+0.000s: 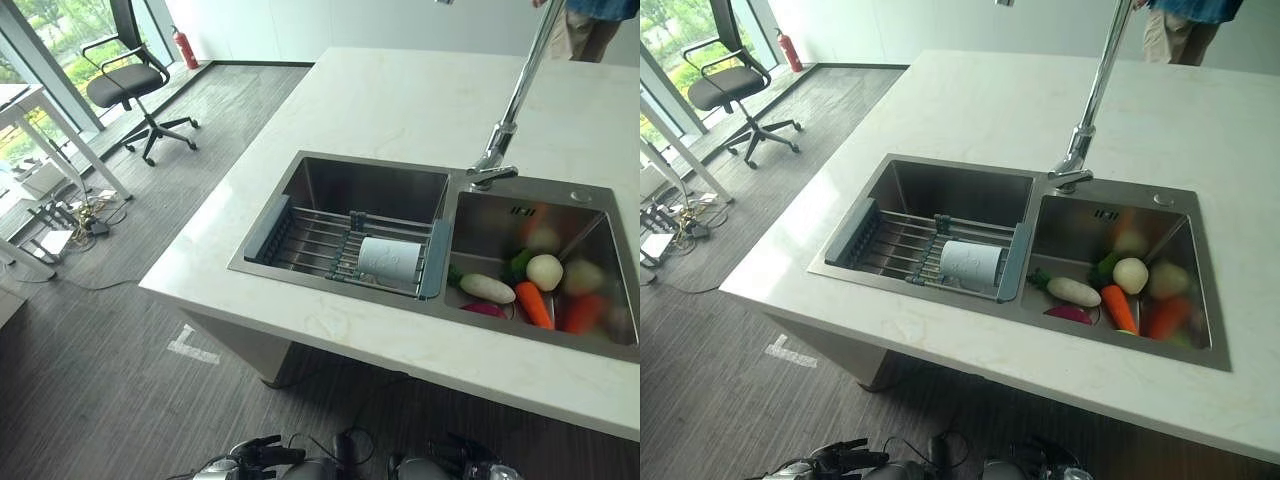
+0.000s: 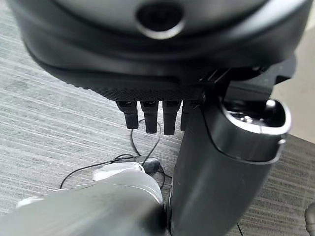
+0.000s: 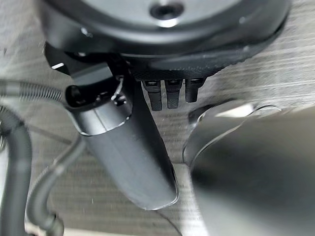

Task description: Place the dishes in the dishwasher.

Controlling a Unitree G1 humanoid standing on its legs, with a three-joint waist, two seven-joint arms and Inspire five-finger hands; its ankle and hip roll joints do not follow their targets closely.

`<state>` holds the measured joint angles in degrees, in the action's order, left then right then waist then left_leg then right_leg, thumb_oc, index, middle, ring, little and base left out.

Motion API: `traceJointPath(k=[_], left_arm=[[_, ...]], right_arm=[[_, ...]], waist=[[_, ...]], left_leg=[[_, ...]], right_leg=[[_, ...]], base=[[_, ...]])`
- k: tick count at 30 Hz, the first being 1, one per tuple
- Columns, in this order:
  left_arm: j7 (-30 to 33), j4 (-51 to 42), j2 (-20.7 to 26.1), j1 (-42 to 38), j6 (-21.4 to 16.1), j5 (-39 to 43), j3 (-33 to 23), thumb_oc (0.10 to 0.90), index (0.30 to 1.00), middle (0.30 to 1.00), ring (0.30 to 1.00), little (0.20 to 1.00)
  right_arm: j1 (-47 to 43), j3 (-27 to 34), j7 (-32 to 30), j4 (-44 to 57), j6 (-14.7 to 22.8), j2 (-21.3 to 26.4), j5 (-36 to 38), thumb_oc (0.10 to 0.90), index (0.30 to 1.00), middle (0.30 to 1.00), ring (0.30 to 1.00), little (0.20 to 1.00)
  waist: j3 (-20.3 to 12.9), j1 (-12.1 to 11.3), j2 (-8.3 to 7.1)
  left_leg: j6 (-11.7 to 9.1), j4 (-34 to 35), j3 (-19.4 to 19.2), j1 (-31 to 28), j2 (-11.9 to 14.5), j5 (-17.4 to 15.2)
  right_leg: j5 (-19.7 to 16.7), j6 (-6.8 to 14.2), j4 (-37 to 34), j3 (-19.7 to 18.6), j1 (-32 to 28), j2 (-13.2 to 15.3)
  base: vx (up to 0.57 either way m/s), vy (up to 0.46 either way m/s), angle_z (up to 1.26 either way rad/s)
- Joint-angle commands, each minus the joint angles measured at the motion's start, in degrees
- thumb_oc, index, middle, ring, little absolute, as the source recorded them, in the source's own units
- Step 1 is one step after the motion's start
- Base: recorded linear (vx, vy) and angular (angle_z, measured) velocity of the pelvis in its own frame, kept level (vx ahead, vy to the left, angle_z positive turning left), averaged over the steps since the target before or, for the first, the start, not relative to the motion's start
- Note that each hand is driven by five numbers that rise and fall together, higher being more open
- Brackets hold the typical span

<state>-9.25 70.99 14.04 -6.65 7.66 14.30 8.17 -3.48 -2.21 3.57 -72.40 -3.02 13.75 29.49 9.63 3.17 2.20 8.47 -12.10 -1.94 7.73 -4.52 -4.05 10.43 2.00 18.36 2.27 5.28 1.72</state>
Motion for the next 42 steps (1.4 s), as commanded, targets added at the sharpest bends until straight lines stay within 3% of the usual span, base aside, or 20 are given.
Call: traceJointPath(k=[1, 3, 5, 6, 12, 13, 14, 16, 18, 19, 22, 24, 27, 35, 38, 39, 40, 42], left_arm=[[1.2, 1.6, 0.8, 4.3, 2.2, -1.5, 1.6, 0.800, 0.900, 0.900, 0.900, 0.900], [1.5, 2.0, 1.1, 4.0, 2.6, 0.1, 0.3, 0.800, 0.900, 0.900, 0.900, 0.900], [1.1, 2.2, 1.3, 3.8, 2.6, 0.0, -0.7, 0.800, 0.900, 0.900, 0.900, 0.900], [1.1, 2.1, 1.2, 4.2, 2.2, 0.0, -1.7, 0.800, 0.900, 0.900, 0.900, 0.900], [2.9, 2.8, 0.6, 4.9, 2.2, 4.8, -2.1, 0.800, 0.900, 0.900, 0.900, 0.900], [4.3, 2.6, 0.2, 5.4, 1.1, 7.0, -2.2, 0.800, 0.900, 0.900, 0.900, 0.900], [5.1, 2.3, -0.2, 5.9, 0.0, 8.1, -2.8, 0.800, 0.900, 0.900, 0.900, 0.900], [4.7, 2.1, -0.4, 6.1, -0.4, 7.5, -3.3, 0.800, 0.900, 0.900, 0.900, 0.900], [4.1, 2.1, -0.6, 6.1, -0.7, 7.3, -3.4, 0.800, 0.900, 0.900, 0.900, 0.900], [3.8, 2.1, -0.9, 6.1, -0.6, 7.1, -3.5, 0.800, 0.900, 0.900, 0.900, 0.900], [4.9, 2.4, -1.2, 4.5, 0.8, 5.5, -3.2, 0.800, 0.900, 0.900, 0.900, 0.900], [5.6, 2.8, -1.4, 3.8, 0.5, 7.9, -2.9, 0.800, 0.900, 0.900, 0.900, 0.900], [8.9, 2.9, -0.2, 4.0, -0.1, 13.9, -5.3, 0.800, 0.900, 0.900, 0.900, 0.900], [10.6, 3.7, 3.2, 6.6, -10.4, 30.8, -16.2, 0.800, 0.900, 0.900, 0.900, 0.900], [16.9, 2.8, 5.2, 7.4, -16.1, 35.8, -20.3, 0.800, 0.900, 0.900, 0.900, 0.900], [20.2, 2.7, 6.6, 7.7, -19.2, 38.0, -22.3, 0.800, 0.900, 0.900, 0.900, 0.900], [24.4, 2.7, 8.6, 8.1, -24.5, 40.7, -25.5, 0.800, 0.900, 0.900, 0.900, 0.900], [33.0, 2.4, 12.2, 9.9, -36.1, 38.7, -31.8, 0.800, 0.900, 0.900, 0.900, 0.900]], right_arm=[[-1.6, 0.8, 0.8, 1.5, 0.1, 1.3, -0.1, 0.800, 0.900, 0.900, 0.900, 0.900], [-1.7, 0.4, 1.9, 1.2, -0.2, 1.0, -1.0, 0.800, 0.900, 0.900, 0.900, 0.900], [-1.7, 0.2, 2.4, 0.7, 0.1, 0.7, -1.7, 0.800, 0.900, 0.900, 0.900, 0.900], [-1.4, 0.0, 2.3, 0.9, 0.4, 0.4, -2.1, 0.800, 0.900, 0.900, 0.900, 0.900], [-0.7, 0.4, 3.5, 1.3, 2.2, 1.3, -1.3, 0.800, 0.900, 0.900, 0.900, 0.900], [-0.5, 0.5, 3.9, 1.4, 1.7, 1.9, -1.8, 0.800, 0.900, 0.900, 0.900, 0.900], [-0.5, 0.6, 3.8, 1.0, 1.7, 2.6, -2.3, 0.800, 0.900, 0.900, 0.900, 0.900], [-0.8, 0.2, 1.8, 0.8, 1.7, 3.0, -1.7, 0.800, 0.900, 0.900, 0.900, 0.900], [-1.5, 0.1, 0.2, 0.1, 1.8, 3.8, 0.3, 0.800, 0.900, 0.900, 0.900, 0.900], [-1.7, 0.9, 0.1, -0.1, 2.4, 4.5, 2.0, 0.800, 0.900, 0.900, 0.900, 0.900], [-1.2, 1.8, -0.8, 1.0, 2.5, 4.6, 2.6, 0.800, 0.900, 0.900, 0.900, 0.900], [-0.8, 2.0, -3.1, 1.4, 4.4, 4.0, 6.8, 0.800, 0.900, 0.900, 0.900, 0.900], [0.3, 3.9, -3.6, 0.8, 2.2, 3.5, 4.8, 0.800, 0.900, 0.900, 0.900, 0.900], [0.9, 6.3, -4.9, -1.3, 2.6, 3.0, 6.0, 0.800, 0.900, 0.900, 0.900, 0.900], [0.6, 7.7, -5.2, -1.2, 1.8, 4.6, 6.1, 0.800, 0.900, 0.900, 0.900, 0.900], [0.6, 8.2, -4.9, -1.2, 1.5, 5.3, 6.2, 0.800, 0.900, 0.900, 0.900, 0.900], [0.8, 9.0, -4.5, -1.2, 1.3, 5.9, 6.2, 0.800, 0.900, 0.900, 0.900, 0.900], [0.6, 9.4, -4.4, -0.8, 0.6, 6.9, 7.1, 0.800, 0.900, 0.900, 0.900, 0.900]], waist=[[0.8, 1.1, 2.32], [1.2, 0.6, 1.82], [1.5, 0.3, 1.40], [1.7, 0.1, 0.84], [0.1, -0.3, -1.08], [-0.2, -0.5, -1.73], [0.1, -1.3, -2.99], [1.2, -2.8, -4.16], [2.0, -3.4, -3.11], [2.5, -3.4, -1.87], [1.8, -2.0, -0.44], [0.8, -1.3, 0.30], [-0.4, -1.0, 0.77], [-1.7, -1.6, 0.80], [-1.9, -1.9, 1.07], [-1.9, -2.0, 1.14], [-1.8, -2.2, 1.12], [-1.9, -2.5, 0.91]], left_leg=[[-2.7, -5.1, -1.5, -0.5, 1.0, -11.9], [-3.7, -5.1, -4.0, -1.2, 2.3, -12.5], [-4.2, -5.1, -4.9, -2.2, 2.9, -13.3], [-4.7, -5.1, -5.8, -2.7, 3.2, -13.5], [-6.0, -5.1, -7.6, -3.1, 4.6, -12.6], [-6.5, -5.1, -7.1, -4.1, 4.2, -11.9], [-6.7, -5.1, -5.4, -5.5, 2.0, -10.5], [-7.6, -5.1, -3.2, -4.5, 1.2, -7.3], [-8.5, -5.1, -2.0, -1.3, 3.6, -6.8], [-10.3, -5.1, -2.0, 2.2, 7.0, -4.3], [-11.4, -5.1, -6.0, 3.8, 11.3, -4.2], [-11.7, -5.1, -5.9, 3.5, 11.5, -5.6], [-11.2, -5.1, -5.0, 1.6, 9.4, -7.8], [-10.1, -5.1, -5.6, 0.1, 8.0, -9.9], [-10.3, -5.1, -5.9, 0.1, 8.0, -10.1], [-10.3, -5.1, -5.8, 0.2, 7.9, -10.1], [-10.4, -5.1, -5.6, -0.2, 7.9, -10.5], [-10.5, -5.1, -5.5, 0.0, 8.0, -10.1]], right_leg=[[-7.2, 5.4, 8.4, 6.1, 3.8, 1.0], [-7.5, 5.7, 2.8, 10.5, 4.4, 4.1], [-9.3, 6.2, -1.2, 11.7, 4.8, 5.6], [-8.0, 6.4, -1.2, 11.7, 5.2, 6.6], [-1.3, 4.9, -1.2, 9.9, 2.4, 5.8], [0.3, 3.8, -1.2, 8.5, 1.2, 4.8], [0.8, 2.9, -1.2, 6.4, 0.6, 5.3], [0.8, 2.0, -1.2, 4.9, -0.5, 5.6], [1.1, 1.8, -1.2, 5.1, -1.1, 4.7], [1.8, 1.9, -1.2, 5.5, -2.0, 4.3], [3.1, 2.5, -1.2, 8.9, -2.5, 6.0], [2.9, 3.3, -1.2, 10.2, -2.2, 7.7], [1.9, 4.5, -1.2, 10.2, -1.4, 9.4], [1.1, 6.1, -1.2, 9.4, 0.0, 11.2], [1.0, 6.6, -1.2, 9.5, 0.7, 11.8], [1.0, 6.6, -1.2, 9.4, 0.8, 11.8], [1.4, 6.8, -1.2, 9.4, 0.4, 11.8], [1.2, 6.9, -1.2, 9.5, 0.5, 11.9]], base=[[0.00, 0.030, -0.51], [0.00, -0.063, -0.79], [0.01, -0.123, -0.75], [0.03, -0.208, -0.54], [0.05, -0.234, -0.03], [0.12, -0.290, 0.22], [0.12, -0.247, 0.14], [0.04, -0.050, 0.03], [-0.04, 0.156, -0.12], [-0.04, 0.258, -0.13], [-0.01, 0.256, 0.09], [0.04, 0.301, 0.21], [0.08, 0.181, -0.08], [0.03, 0.032, -0.02], [0.00, 0.007, -0.05], [0.00, 0.000, 0.00], [0.02, -0.039, -0.01], [0.02, -0.055, 0.02]])
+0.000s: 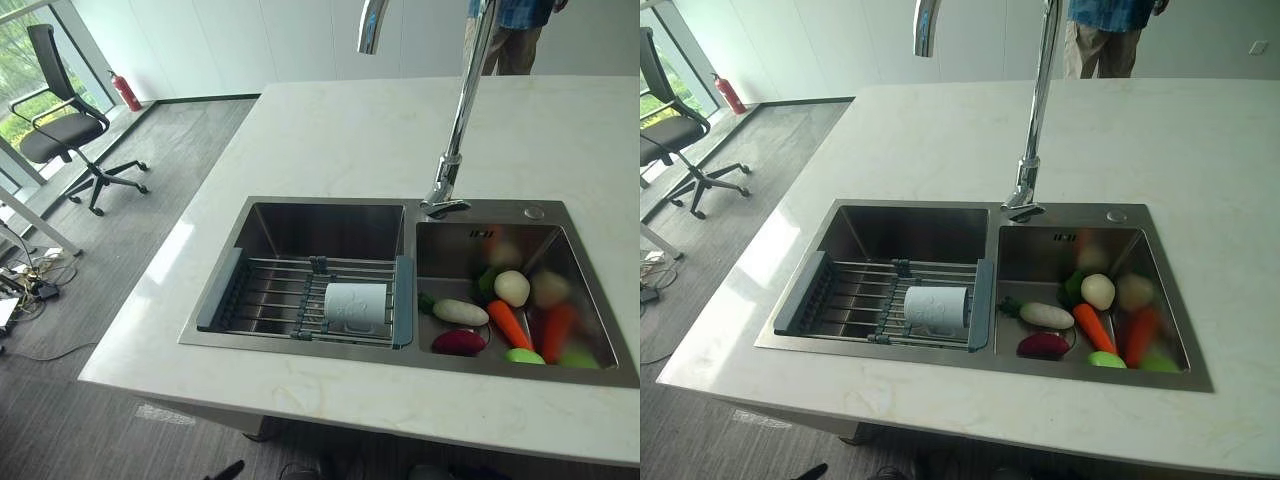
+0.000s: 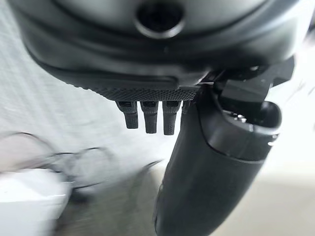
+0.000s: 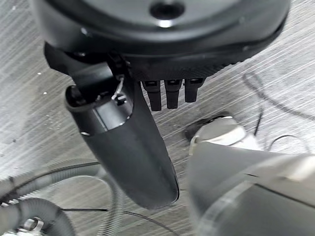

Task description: Place the dishes in the dishwasher.

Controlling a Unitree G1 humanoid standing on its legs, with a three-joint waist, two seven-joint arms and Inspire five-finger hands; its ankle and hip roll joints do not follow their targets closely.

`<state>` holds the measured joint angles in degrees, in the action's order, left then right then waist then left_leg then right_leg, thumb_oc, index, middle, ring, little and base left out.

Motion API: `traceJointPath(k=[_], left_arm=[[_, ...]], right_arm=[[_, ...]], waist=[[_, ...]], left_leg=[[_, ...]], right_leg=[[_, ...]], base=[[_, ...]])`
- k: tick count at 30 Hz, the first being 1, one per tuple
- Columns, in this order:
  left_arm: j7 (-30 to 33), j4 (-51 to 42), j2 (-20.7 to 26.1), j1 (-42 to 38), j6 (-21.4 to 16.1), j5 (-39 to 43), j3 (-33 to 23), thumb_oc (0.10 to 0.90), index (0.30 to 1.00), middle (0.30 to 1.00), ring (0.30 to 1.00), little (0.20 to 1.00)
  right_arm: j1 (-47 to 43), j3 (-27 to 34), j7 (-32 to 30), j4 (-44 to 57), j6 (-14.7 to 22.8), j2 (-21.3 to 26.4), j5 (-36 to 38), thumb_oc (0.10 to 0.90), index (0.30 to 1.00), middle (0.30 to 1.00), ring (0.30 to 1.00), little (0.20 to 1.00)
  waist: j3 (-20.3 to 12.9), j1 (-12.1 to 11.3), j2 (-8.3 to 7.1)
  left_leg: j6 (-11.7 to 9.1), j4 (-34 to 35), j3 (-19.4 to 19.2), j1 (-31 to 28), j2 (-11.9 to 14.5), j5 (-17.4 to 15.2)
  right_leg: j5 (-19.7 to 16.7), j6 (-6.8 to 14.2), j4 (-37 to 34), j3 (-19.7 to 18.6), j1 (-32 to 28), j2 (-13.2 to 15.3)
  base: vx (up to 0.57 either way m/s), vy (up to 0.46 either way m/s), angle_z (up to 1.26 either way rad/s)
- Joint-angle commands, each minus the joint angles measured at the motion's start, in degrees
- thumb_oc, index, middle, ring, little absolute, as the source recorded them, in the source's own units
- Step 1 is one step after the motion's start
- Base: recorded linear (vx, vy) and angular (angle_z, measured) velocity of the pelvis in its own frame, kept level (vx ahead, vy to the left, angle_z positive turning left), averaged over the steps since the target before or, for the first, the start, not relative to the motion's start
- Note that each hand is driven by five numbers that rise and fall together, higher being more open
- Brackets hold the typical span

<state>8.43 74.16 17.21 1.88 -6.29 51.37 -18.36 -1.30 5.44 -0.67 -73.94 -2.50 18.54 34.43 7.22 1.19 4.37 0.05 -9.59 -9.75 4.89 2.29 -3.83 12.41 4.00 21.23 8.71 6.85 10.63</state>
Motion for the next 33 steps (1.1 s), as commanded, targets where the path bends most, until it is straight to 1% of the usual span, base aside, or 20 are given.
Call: traceJointPath(k=[1, 2, 3, 5, 6, 7, 9, 11, 12, 13, 14, 15, 16, 18, 21, 22, 26, 29, 32, 33], left_arm=[[17.0, -2.1, 11.0, 2.4, -26.2, 1.0, -8.5, 0.800, 0.900, 0.900, 0.900, 0.900], [17.3, -3.1, 11.8, 2.6, -26.6, 0.6, -9.8, 0.800, 0.900, 0.900, 0.900, 0.900], [19.3, -5.3, 13.4, 2.8, -29.9, -0.8, -11.8, 0.800, 0.900, 0.900, 0.900, 0.900], [26.2, -10.6, 15.9, 2.0, -37.7, -9.5, -13.5, 0.800, 0.900, 0.900, 0.900, 0.900], [35.3, -16.9, 17.9, 0.9, -40.9, -21.8, -12.5, 0.800, 0.900, 0.900, 0.900, 0.900], [38.5, -18.6, 18.2, 0.6, -42.0, -26.7, -12.3, 0.800, 0.900, 0.900, 0.900, 0.900], [44.1, -29.1, 23.3, -1.9, -40.0, -39.1, -10.9, 0.800, 0.900, 0.900, 0.900, 0.900], [45.0, -37.8, 28.0, -3.5, -38.5, -47.6, -10.1, 0.800, 0.900, 0.900, 0.900, 0.900], [44.6, -43.0, 30.3, -4.7, -35.8, -50.2, -9.4, 0.800, 0.900, 0.900, 0.900, 0.900], [43.8, -45.5, 31.3, -5.3, -35.6, -51.4, -9.1, 0.800, 0.900, 0.900, 0.900, 0.900], [38.8, -51.1, 33.5, -6.5, -36.0, -52.3, -8.2, 0.800, 0.900, 0.900, 0.900, 0.900], [36.7, -52.9, 34.1, -6.8, -35.7, -52.0, -8.0, 0.800, 0.900, 0.900, 0.900, 0.900], [27.1, -59.7, 35.8, -8.7, -33.5, -45.8, -6.1, 0.800, 0.900, 0.900, 0.900, 0.900], [14.7, -63.8, 36.2, -11.2, -32.7, -38.0, -3.3, 0.800, 0.900, 0.900, 0.900, 0.900], [5.1, -67.2, 36.7, -14.4, -31.8, -35.3, 0.8, 0.800, 0.900, 0.900, 0.900, 0.900], [-1.3, -69.0, 37.0, -16.3, -30.3, -33.1, 3.8, 0.800, 0.900, 0.900, 0.900, 0.900], [-12.2, -70.2, 38.2, -21.3, -28.0, -34.3, 10.5, 0.800, 0.900, 0.900, 0.900, 0.900], [-21.2, -69.8, 39.8, -27.0, -21.0, -33.4, 17.4, 0.800, 0.900, 0.900, 0.900, 0.900], [-26.0, -67.6, 40.9, -30.5, -16.0, -33.0, 22.1, 0.800, 0.900, 0.900, 0.900, 0.900], [-26.3, -67.2, 41.1, -31.1, -15.9, -32.8, 22.6, 0.800, 0.900, 0.900, 0.900, 0.900]], right_arm=[[-1.8, 1.7, -0.3, 1.0, -0.5, 2.5, 2.8, 0.800, 0.900, 0.900, 0.900, 0.900], [-1.8, 1.9, -0.4, 1.1, -0.7, 2.6, 3.1, 0.800, 0.900, 0.900, 0.900, 0.900], [-1.8, 2.0, -0.3, 1.1, -1.2, 2.9, 3.6, 0.800, 0.900, 0.900, 0.900, 0.900], [-2.0, 1.9, -0.3, 0.9, -2.4, 3.3, 4.9, 0.800, 0.900, 0.900, 0.900, 0.900], [-1.9, 1.5, -0.4, 0.9, -2.9, 3.2, 5.4, 0.800, 0.900, 0.900, 0.900, 0.900], [-1.9, 1.4, -0.3, 0.9, -3.0, 3.1, 5.4, 0.800, 0.900, 0.900, 0.900, 0.900], [-1.6, 0.5, -1.0, 1.3, -2.8, 2.5, 6.5, 0.800, 0.900, 0.900, 0.900, 0.900], [-1.4, -0.1, -1.9, 1.7, -2.3, 2.0, 7.7, 0.800, 0.900, 0.900, 0.900, 0.900], [-1.3, -0.3, -2.3, 1.9, -2.1, 1.7, 8.1, 0.800, 0.900, 0.900, 0.900, 0.900], [-1.3, -0.3, -2.5, 2.1, -2.0, 1.5, 8.2, 0.800, 0.900, 0.900, 0.900, 0.900], [-1.1, -0.4, -2.9, 2.4, -1.9, 1.3, 8.7, 0.800, 0.900, 0.900, 0.900, 0.900], [-1.1, -0.5, -3.0, 2.6, -1.9, 1.2, 8.8, 0.800, 0.900, 0.900, 0.900, 0.900], [-1.0, -0.7, -3.2, 2.8, -1.8, 1.0, 8.8, 0.800, 0.900, 0.900, 0.900, 0.900], [-0.9, -0.8, -3.3, 3.0, -1.8, 0.6, 8.3, 0.800, 0.900, 0.900, 0.900, 0.900], [-0.5, -0.2, -3.1, 2.7, -1.3, 0.2, 7.9, 0.800, 0.900, 0.900, 0.900, 0.900], [-0.1, 0.0, -2.6, 2.3, -0.9, 0.1, 7.3, 0.800, 0.900, 0.900, 0.900, 0.900], [0.9, 0.7, -0.9, 1.5, -0.5, 0.0, 5.8, 0.800, 0.900, 0.900, 0.900, 0.900], [2.2, 0.6, 0.8, 0.1, 1.1, -0.1, 4.8, 0.800, 0.900, 0.900, 0.900, 0.900], [3.2, 0.5, 1.6, -0.8, 2.4, -0.1, 4.9, 0.800, 0.900, 0.900, 0.900, 0.900], [3.2, 0.6, 1.6, -0.9, 2.5, -0.1, 4.9, 0.800, 0.900, 0.900, 0.900, 0.900]], waist=[[0.5, -0.9, -1.43], [0.4, -1.1, -1.46], [0.2, -1.4, -1.55], [0.0, -1.8, -1.63], [-0.3, -2.1, -1.53], [-0.5, -2.2, -1.54], [-1.1, -2.5, -1.28], [-1.7, -2.6, -1.18], [-2.0, -2.6, -1.14], [-2.3, -2.6, -1.17], [-2.4, -2.6, -1.14], [-2.5, -2.5, -1.13], [-2.9, -2.4, -1.12], [-3.2, -1.8, -1.15], [-3.5, -0.9, -1.13], [-3.6, 0.0, -1.07], [-3.6, 2.0, -0.80], [-3.7, 3.9, -0.49], [-3.9, 5.1, -0.25], [-4.0, 5.2, -0.28]], left_leg=[[-2.2, -7.6, 2.3, 2.8, 1.4, -10.3], [-2.2, -7.6, 2.4, 2.9, 1.5, -10.2], [-2.3, -7.6, 2.5, 2.9, 1.6, -10.2], [-2.7, -7.6, 2.8, 2.8, 1.8, -10.4], [-2.9, -7.6, 2.7, 2.3, 2.0, -10.9], [-2.9, -7.6, 2.7, 2.7, 2.0, -10.5], [-3.2, -7.6, 2.6, 2.2, 2.4, -11.1], [-3.3, -7.6, 2.4, 2.3, 2.7, -11.3], [-3.4, -7.6, 2.3, 2.2, 2.8, -11.4], [-3.4, -7.6, 2.3, 2.6, 2.8, -11.1], [-3.6, -7.6, 2.1, 2.1, 3.0, -11.7], [-3.5, -7.6, 2.0, 2.4, 3.0, -11.3], [-3.6, -7.6, 1.8, 2.0, 3.2, -12.0], [-3.5, -7.6, 1.3, 1.7, 3.4, -12.2], [-3.4, -7.6, 0.4, 1.7, 3.8, -12.0], [-3.4, -7.6, -0.3, 1.4, 4.1, -12.0], [-3.3, -7.6, -1.8, 0.8, 4.5, -12.1], [-3.1, -7.6, -3.7, -0.3, 4.9, -12.6], [-2.9, -7.6, -4.6, -0.5, 5.1, -12.7], [-2.9, -7.6, -4.7, -0.3, 5.1, -12.3]], right_leg=[[-0.8, 4.9, -4.0, 3.2, -1.2, 3.0], [-0.8, 4.8, -4.0, 3.4, -1.1, 3.0], [-0.7, 4.7, -4.0, 3.6, -1.2, 3.0], [-0.2, 4.6, -4.0, 4.3, -1.6, 3.2], [0.4, 4.6, -4.0, 4.7, -2.2, 3.2], [0.1, 4.6, -4.0, 4.8, -1.9, 3.3], [0.8, 4.5, -4.0, 5.2, -2.5, 3.3], [1.2, 4.4, -4.0, 5.3, -2.6, 3.2], [1.3, 4.5, -4.0, 5.2, -2.6, 3.1], [1.1, 4.4, -4.0, 5.2, -2.2, 3.1], [1.6, 4.5, -4.0, 5.1, -2.7, 2.9], [1.3, 4.5, -4.0, 5.0, -2.4, 2.9], [1.7, 4.7, -4.0, 4.8, -2.6, 2.8], [1.6, 4.9, -4.0, 4.1, -2.5, 2.6], [0.9, 5.1, -4.0, 3.1, -1.7, 2.2], [0.6, 5.4, -4.0, 2.5, -1.6, 2.0], [-0.2, 6.0, -4.0, 0.8, -0.9, 1.6], [-0.9, 7.0, -4.0, -0.5, -0.7, 1.6], [-1.4, 7.4, -4.0, -1.9, 0.0, 1.3], [-1.8, 7.3, -4.0, -2.1, 0.3, 1.2]], base=[[0.01, -0.063, -0.02], [0.00, -0.085, -0.07], [0.01, -0.080, -0.03], [0.00, -0.069, 0.09], [-0.03, -0.035, 0.14], [0.01, -0.040, 0.17], [0.00, -0.040, 0.20], [-0.02, -0.040, 0.14], [-0.04, -0.031, 0.09], [-0.02, -0.034, 0.05], [-0.03, -0.026, -0.03], [0.00, -0.043, -0.12], [-0.02, -0.040, -0.22], [-0.02, -0.041, -0.20], [-0.03, -0.028, -0.24], [-0.04, -0.024, -0.31], [0.00, -0.018, -0.29], [0.01, -0.038, -0.16], [0.00, -0.036, -0.28], [0.01, -0.032, -0.21]])
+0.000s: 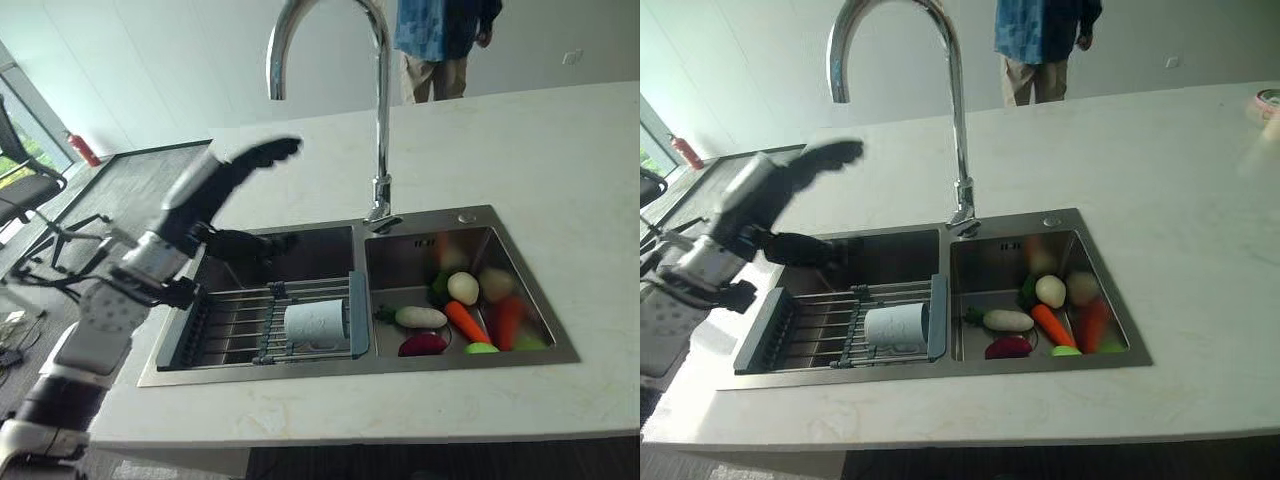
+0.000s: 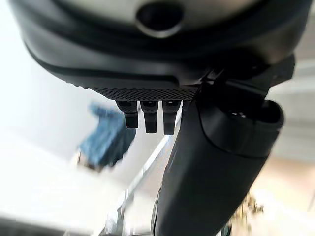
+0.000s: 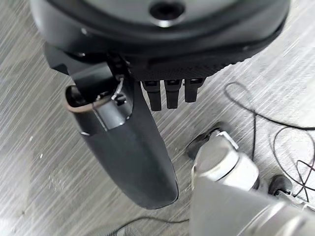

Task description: Place the dishes in the dishwasher.

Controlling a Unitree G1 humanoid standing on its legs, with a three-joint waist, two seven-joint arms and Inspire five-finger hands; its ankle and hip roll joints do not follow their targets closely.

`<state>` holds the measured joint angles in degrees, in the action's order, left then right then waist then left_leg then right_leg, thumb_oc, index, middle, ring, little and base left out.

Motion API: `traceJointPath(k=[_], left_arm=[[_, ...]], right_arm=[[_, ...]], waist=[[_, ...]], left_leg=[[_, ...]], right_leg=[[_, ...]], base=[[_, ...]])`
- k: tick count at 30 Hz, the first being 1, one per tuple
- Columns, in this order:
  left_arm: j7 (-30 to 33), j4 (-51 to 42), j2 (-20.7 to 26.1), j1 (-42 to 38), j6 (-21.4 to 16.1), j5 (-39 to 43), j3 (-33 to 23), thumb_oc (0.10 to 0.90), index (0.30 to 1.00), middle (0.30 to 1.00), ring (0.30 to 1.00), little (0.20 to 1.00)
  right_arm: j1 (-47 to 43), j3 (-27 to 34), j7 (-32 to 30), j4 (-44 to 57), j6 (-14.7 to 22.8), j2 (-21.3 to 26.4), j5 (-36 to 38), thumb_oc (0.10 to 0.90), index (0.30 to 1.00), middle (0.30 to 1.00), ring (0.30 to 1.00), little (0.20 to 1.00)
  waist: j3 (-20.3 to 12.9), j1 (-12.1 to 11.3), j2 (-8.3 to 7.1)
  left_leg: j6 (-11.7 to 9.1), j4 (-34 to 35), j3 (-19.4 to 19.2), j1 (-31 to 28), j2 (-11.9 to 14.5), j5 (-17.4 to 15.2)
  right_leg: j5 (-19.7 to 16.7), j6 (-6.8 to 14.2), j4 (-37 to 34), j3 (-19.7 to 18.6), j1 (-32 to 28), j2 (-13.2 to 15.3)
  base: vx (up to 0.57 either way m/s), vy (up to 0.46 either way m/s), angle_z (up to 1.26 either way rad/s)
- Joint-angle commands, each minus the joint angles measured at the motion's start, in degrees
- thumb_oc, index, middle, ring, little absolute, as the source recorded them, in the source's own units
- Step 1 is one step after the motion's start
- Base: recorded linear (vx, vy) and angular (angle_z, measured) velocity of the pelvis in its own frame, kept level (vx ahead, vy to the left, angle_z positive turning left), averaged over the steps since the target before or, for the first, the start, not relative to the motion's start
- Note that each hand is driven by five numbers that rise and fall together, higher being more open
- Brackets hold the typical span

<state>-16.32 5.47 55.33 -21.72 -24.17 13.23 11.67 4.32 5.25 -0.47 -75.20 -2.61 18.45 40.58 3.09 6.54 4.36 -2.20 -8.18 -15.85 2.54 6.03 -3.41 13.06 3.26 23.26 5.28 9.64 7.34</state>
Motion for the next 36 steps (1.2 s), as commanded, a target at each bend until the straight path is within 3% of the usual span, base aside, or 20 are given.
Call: traceJointPath(k=[1, 8, 20, 30, 36], left_arm=[[-3.0, 2.7, 3.3, -8.4, 2.9, 5.8, -6.3, 0.800, 0.900, 0.900, 0.900, 0.900], [-13.3, 11.6, 6.0, -13.0, 7.6, 7.7, 0.5, 0.800, 0.900, 0.900, 0.900, 0.900], [-25.7, 13.5, 9.2, -14.4, 12.0, 9.9, 5.1, 0.800, 0.900, 0.900, 0.900, 0.900], [-29.4, 8.5, 10.5, -16.1, 16.3, 11.8, 7.5, 0.800, 0.900, 0.900, 0.900, 0.900], [-27.9, 8.3, 10.4, -14.2, 15.1, 8.4, 7.2, 0.800, 0.900, 0.900, 0.900, 0.900]], right_arm=[[-2.2, 0.8, 1.6, 0.2, 2.8, 0.0, -1.2, 0.800, 0.900, 0.900, 0.900, 0.900], [-0.2, 1.8, 4.2, -1.2, 4.6, 0.5, -1.0, 0.800, 0.900, 0.900, 0.900, 0.900], [1.1, 2.1, 5.8, -1.5, 6.0, 0.8, -0.5, 0.800, 0.900, 0.900, 0.900, 0.900], [1.0, 2.3, 6.5, -1.4, 4.9, 1.5, 0.7, 0.800, 0.900, 0.900, 0.900, 0.900], [0.2, 2.2, 6.0, -1.0, 3.7, 1.9, 1.9, 0.800, 0.900, 0.900, 0.900, 0.900]], waist=[[0.0, 0.2, -0.16], [0.1, 2.1, 0.86], [0.2, 2.3, 1.59], [0.4, 1.5, 1.31], [0.3, 0.8, 1.12]], left_leg=[[-0.6, -9.0, 1.1, 2.1, 1.4, -12.7], [-0.4, -9.0, -0.1, 1.5, 1.1, -12.8], [-0.1, -9.0, 0.1, 1.8, 0.2, -13.1], [-0.1, -9.0, 0.8, 2.2, 0.2, -13.1], [-0.2, -9.0, 1.2, 2.3, 0.3, -13.0]], right_leg=[[-2.6, 8.1, -6.1, 0.8, -2.1, 4.3], [-3.8, 9.0, -6.1, -1.4, -1.1, 4.1], [-4.5, 9.7, -6.1, -2.7, -0.1, 4.2], [-4.5, 9.8, -6.1, -2.3, 0.1, 4.3], [-4.5, 9.6, -6.1, -1.8, 0.2, 4.4]], base=[[-0.01, -0.023, -0.24], [0.02, -0.013, -0.10], [0.01, 0.001, -0.02], [0.00, -0.012, 0.05], [0.00, -0.021, 0.06]])
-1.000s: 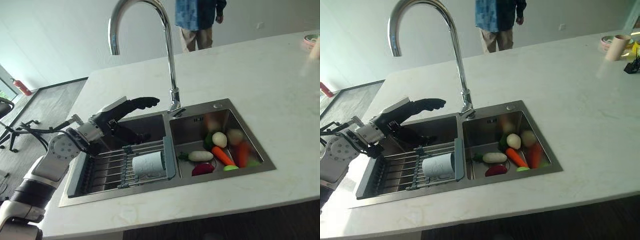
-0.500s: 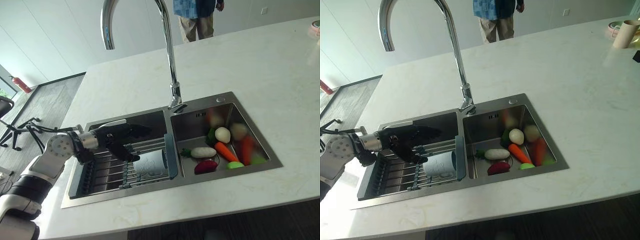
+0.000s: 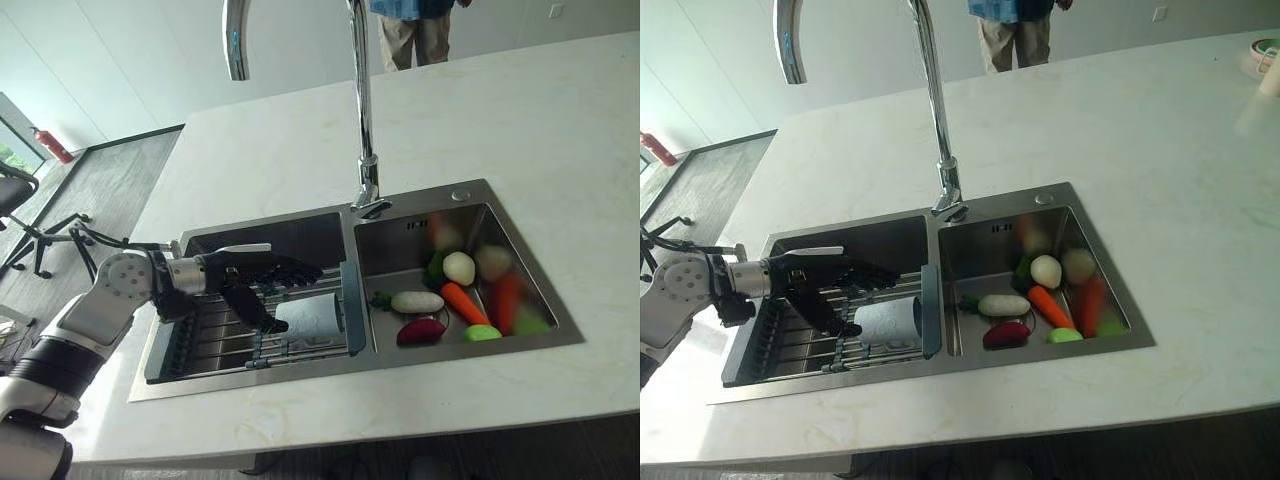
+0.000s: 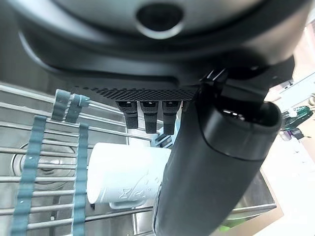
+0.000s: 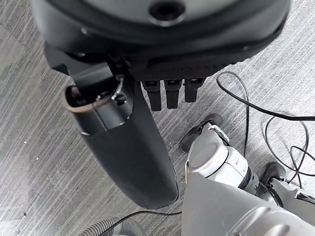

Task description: Place the dishes in the dishwasher.

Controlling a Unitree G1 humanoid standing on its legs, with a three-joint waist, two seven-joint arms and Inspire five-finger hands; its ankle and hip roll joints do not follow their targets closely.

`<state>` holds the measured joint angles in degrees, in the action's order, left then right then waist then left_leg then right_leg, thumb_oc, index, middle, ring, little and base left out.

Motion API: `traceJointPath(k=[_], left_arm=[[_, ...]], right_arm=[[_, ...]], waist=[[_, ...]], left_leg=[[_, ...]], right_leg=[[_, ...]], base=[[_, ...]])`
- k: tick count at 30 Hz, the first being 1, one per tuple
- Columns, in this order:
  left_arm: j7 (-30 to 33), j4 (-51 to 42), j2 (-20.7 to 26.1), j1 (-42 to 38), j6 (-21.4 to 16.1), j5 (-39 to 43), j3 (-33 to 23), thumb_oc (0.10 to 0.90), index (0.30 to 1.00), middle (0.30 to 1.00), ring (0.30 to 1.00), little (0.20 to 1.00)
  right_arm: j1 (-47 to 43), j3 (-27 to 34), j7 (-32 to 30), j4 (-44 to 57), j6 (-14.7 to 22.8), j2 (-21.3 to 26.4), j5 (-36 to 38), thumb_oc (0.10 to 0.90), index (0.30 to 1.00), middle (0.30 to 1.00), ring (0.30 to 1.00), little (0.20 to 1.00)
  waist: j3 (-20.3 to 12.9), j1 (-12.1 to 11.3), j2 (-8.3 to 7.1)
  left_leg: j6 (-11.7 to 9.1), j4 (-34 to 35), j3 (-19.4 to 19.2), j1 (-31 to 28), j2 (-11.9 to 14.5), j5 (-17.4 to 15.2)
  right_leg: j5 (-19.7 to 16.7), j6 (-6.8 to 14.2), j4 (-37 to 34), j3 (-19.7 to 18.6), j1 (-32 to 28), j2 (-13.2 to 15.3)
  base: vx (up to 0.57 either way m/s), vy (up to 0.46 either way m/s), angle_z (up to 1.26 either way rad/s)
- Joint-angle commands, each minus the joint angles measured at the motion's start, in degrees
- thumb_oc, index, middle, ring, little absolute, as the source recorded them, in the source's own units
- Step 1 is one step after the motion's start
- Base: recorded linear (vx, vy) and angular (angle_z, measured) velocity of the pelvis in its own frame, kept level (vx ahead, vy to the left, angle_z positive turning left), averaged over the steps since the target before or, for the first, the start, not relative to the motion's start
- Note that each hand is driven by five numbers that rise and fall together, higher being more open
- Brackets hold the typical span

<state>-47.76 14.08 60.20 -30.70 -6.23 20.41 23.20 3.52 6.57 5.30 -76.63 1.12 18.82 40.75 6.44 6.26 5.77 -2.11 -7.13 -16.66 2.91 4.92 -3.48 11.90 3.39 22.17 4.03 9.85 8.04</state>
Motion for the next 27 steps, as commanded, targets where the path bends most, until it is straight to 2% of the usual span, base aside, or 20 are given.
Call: traceJointPath(k=[1, 2, 9, 18, 22, 23, 27], left_arm=[[5.3, 0.0, 5.4, -5.0, -3.5, 0.2, -4.4, 0.800, 0.900, 0.900, 0.900, 0.900], [7.9, 0.8, 4.8, -4.0, -5.4, -2.2, -5.2, 0.800, 0.900, 0.900, 0.900, 0.900], [8.9, 0.7, 3.1, -1.2, -7.1, -5.1, -6.7, 0.800, 0.900, 0.900, 0.900, 0.900], [8.4, 0.1, 1.1, 0.0, -5.9, -4.7, -6.7, 0.800, 0.900, 0.900, 0.900, 0.900], [6.7, -1.2, 0.4, 0.3, -4.5, -2.9, -6.5, 0.800, 0.900, 0.900, 0.900, 0.900], [7.1, -2.3, 0.5, 0.6, -4.1, -2.5, -6.2, 0.800, 0.900, 0.900, 0.900, 0.900], [7.9, -2.7, 0.2, 0.1, -3.6, -2.5, -5.4, 0.800, 0.900, 0.900, 0.900, 0.900]], right_arm=[[0.9, 0.9, 0.2, 0.4, -0.3, 1.5, 1.9, 0.800, 0.900, 0.900, 0.900, 0.900], [0.9, 1.0, 0.2, 0.5, -0.7, 1.4, 2.4, 0.800, 0.900, 0.900, 0.900, 0.900], [0.9, 1.8, 0.3, 0.6, -1.8, 1.6, 2.6, 0.800, 0.900, 0.900, 0.900, 0.900], [0.5, 2.0, 0.2, 1.5, -2.4, 2.1, 3.0, 0.800, 0.900, 0.900, 0.900, 0.900], [0.3, 2.3, 0.5, 1.8, -2.5, 2.7, 3.0, 0.800, 0.900, 0.900, 0.900, 0.900], [0.3, 2.6, 0.8, 1.8, -2.3, 3.1, 2.7, 0.800, 0.900, 0.900, 0.900, 0.900], [0.2, 2.8, 1.2, 1.8, -1.9, 3.5, 2.6, 0.800, 0.900, 0.900, 0.900, 0.900]], waist=[[-3.0, 1.0, -0.34], [-3.0, 0.9, -0.57], [-2.4, 0.7, -0.77], [-1.4, 1.1, -0.33], [-0.5, 1.4, 0.27], [-0.3, 1.7, 0.89], [0.0, 2.0, 1.62]], left_leg=[[-0.3, -10.1, 2.0, 2.0, 1.4, -12.9], [-0.2, -10.1, 2.1, 2.0, 1.4, -13.0], [-0.3, -10.1, 2.3, 2.1, 1.5, -13.0], [-0.5, -10.1, 2.0, 2.5, 1.6, -12.7], [-0.6, -10.1, 2.1, 2.9, 1.4, -12.6], [-0.8, -10.1, 2.1, 3.0, 1.2, -12.5], [-0.9, -10.1, 1.9, 3.0, 1.1, -12.5]], right_leg=[[-3.3, 9.5, -5.0, -0.5, -0.1, 3.7], [-3.3, 9.5, -5.0, -0.5, -0.1, 3.7], [-3.3, 9.5, -5.0, -0.4, 0.0, 3.9], [-3.4, 9.6, -5.0, -0.7, 0.9, 4.3], [-3.4, 9.5, -5.0, -1.2, 1.4, 4.4], [-3.3, 9.5, -5.0, -1.5, 1.6, 4.5], [-3.3, 9.6, -5.0, -1.8, 1.8, 4.7]], base=[[0.01, -0.041, 0.06], [0.01, -0.050, 0.07], [0.00, -0.018, 0.00], [0.00, -0.017, -0.02], [-0.02, 0.002, -0.06], [0.00, 0.000, 0.00], [0.00, 0.000, 0.00]])
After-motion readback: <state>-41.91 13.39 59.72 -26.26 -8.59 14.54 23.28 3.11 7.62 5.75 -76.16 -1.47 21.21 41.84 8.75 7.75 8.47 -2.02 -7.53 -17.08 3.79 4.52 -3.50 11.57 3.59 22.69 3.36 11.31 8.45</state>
